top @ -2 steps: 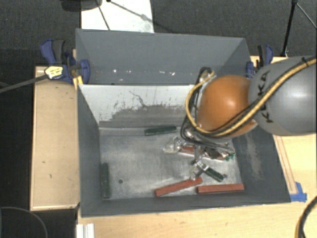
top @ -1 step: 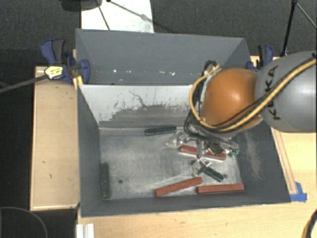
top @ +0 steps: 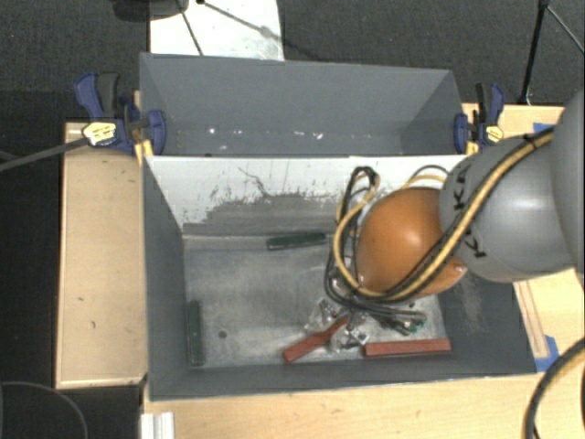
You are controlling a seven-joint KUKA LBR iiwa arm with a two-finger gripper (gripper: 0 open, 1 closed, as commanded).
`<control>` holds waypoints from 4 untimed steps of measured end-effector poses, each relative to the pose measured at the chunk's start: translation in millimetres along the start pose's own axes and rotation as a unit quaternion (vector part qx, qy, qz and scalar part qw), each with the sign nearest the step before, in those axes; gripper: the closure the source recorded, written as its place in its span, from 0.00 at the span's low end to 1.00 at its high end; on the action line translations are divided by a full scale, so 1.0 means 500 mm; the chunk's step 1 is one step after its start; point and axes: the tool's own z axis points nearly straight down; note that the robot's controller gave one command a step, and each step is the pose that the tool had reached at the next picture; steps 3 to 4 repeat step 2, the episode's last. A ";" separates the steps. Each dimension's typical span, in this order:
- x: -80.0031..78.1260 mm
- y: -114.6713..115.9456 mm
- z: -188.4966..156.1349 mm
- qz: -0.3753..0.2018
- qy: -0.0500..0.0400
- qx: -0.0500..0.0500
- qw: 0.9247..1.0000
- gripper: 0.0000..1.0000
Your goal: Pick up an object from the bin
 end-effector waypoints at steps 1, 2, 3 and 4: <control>0.000 0.000 0.000 0.000 0.000 0.000 1.000 1.00; 0.002 -0.019 -0.284 0.016 0.002 -0.001 1.000 1.00; 0.002 -0.019 -0.284 0.016 0.002 -0.001 1.000 1.00; 0.002 -0.019 -0.284 0.016 0.002 -0.001 1.000 1.00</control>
Offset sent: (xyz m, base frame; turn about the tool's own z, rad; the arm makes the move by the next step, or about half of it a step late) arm 0.0039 -0.0082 0.1413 0.0261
